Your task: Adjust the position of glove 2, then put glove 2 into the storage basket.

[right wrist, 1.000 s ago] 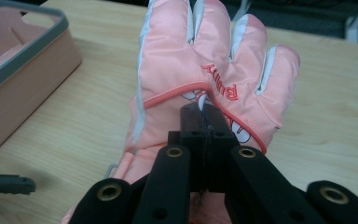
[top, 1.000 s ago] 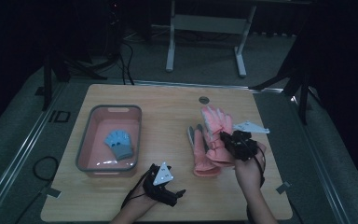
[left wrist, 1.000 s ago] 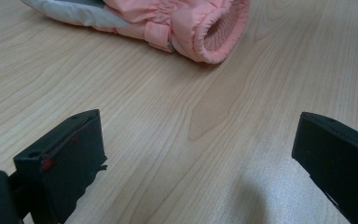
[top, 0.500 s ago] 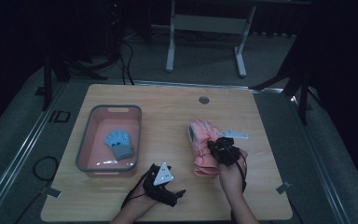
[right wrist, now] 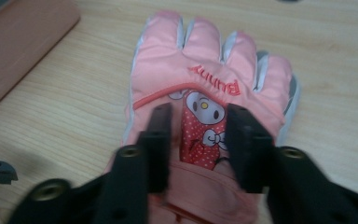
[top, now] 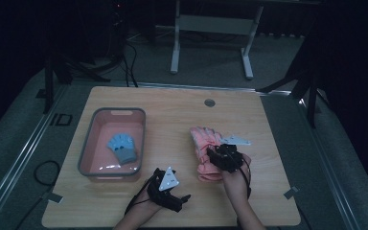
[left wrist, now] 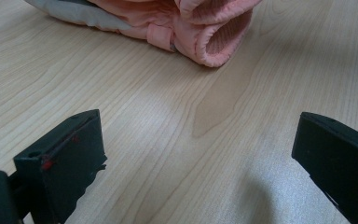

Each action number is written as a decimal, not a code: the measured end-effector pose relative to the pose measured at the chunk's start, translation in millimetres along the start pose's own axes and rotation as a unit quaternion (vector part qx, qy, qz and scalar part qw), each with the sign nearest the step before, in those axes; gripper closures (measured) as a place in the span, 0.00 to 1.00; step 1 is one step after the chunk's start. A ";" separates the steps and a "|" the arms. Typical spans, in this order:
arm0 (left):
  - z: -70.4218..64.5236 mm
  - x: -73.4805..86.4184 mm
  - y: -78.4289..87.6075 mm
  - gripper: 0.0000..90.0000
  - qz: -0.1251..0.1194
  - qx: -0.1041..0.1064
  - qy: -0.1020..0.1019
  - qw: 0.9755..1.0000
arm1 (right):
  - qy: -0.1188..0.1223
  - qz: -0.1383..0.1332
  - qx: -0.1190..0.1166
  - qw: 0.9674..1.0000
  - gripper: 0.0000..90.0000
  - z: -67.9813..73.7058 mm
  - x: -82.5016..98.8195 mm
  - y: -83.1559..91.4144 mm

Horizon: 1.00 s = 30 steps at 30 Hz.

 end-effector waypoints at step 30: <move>16.0 -95.6 -0.8 0.06 -0.056 -0.004 0.045 0.997 | 0.052 -0.020 -0.082 0.995 0.15 -84.3 -22.7 38.9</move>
Point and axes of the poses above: each handheld gripper's, and its own axes: y roughly backward along the jaws, x roughly out of its underside, z roughly to its left, the point moved 1 cm from there along -y, roughly forward along the jaws, and after that the axes turned 12 degrees about -z, right-handed, at the moved point
